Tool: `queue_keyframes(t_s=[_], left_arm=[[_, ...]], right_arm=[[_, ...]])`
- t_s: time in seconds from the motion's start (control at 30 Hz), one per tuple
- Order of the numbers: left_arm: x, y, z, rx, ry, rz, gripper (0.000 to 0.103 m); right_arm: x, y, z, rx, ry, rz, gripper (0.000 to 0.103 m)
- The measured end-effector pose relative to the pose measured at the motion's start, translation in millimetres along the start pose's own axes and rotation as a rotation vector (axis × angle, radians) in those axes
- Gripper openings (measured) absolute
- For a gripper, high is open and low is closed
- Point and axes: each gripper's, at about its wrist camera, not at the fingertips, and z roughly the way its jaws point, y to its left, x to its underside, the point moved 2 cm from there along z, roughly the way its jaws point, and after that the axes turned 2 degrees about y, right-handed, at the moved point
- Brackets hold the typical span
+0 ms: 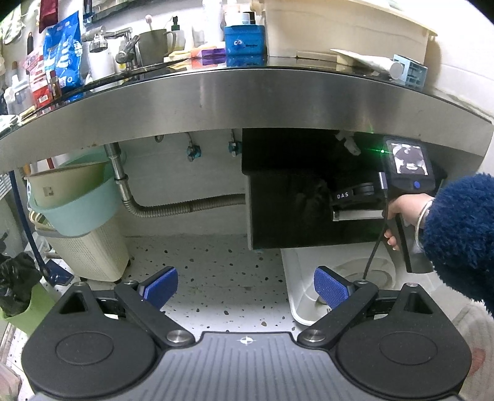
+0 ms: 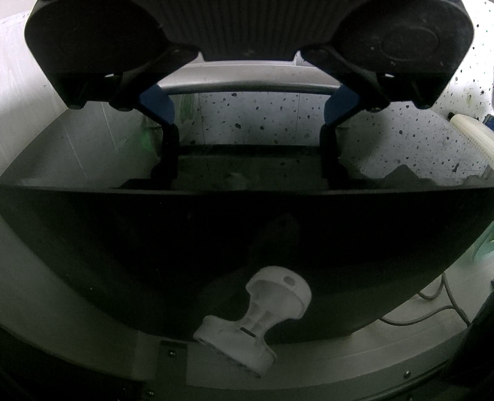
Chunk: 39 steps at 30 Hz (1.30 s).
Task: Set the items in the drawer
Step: 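Keep pushing the drawer with the right gripper until it shuts, then release the drawer handle and pull the right tool back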
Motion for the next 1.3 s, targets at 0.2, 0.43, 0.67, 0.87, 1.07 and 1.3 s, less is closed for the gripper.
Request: queue_keyframes(t_s=[0.2, 0.43, 0.67, 0.87, 1.07, 1.3], left_arm=[[0.6, 2.3, 1.2, -0.005, -0.006, 0.01, 0.096], [1.1, 2.9, -0.3, 0.004, -0.025, 0.022, 0.096], [-5.0, -0.9, -7.4, 0.039, -0.045, 0.055, 0.096], [-10.1, 3.7, -22.7, 0.064, -0.05, 0.029, 0.096], [-15.0, -3.0, -40.0, 0.076, -0.061, 0.062, 0.096], [-19.0, -11.4, -57.1, 0.106, -0.049, 0.073, 0.1]], right_arm=[[4.1, -1.8, -3.2, -0.01, -0.047, 0.0, 0.103], [19.3, -1.5, -32.7, -0.013, -0.129, -0.045, 0.103], [42.3, 2.5, -88.1, -0.067, -0.192, -0.019, 0.103], [58.5, 5.8, -151.7, -0.049, -0.241, 0.095, 0.103], [77.8, 6.2, -210.0, 0.005, -0.23, 0.169, 0.103], [88.5, -1.7, -274.8, 0.033, -0.268, 0.206, 0.103]])
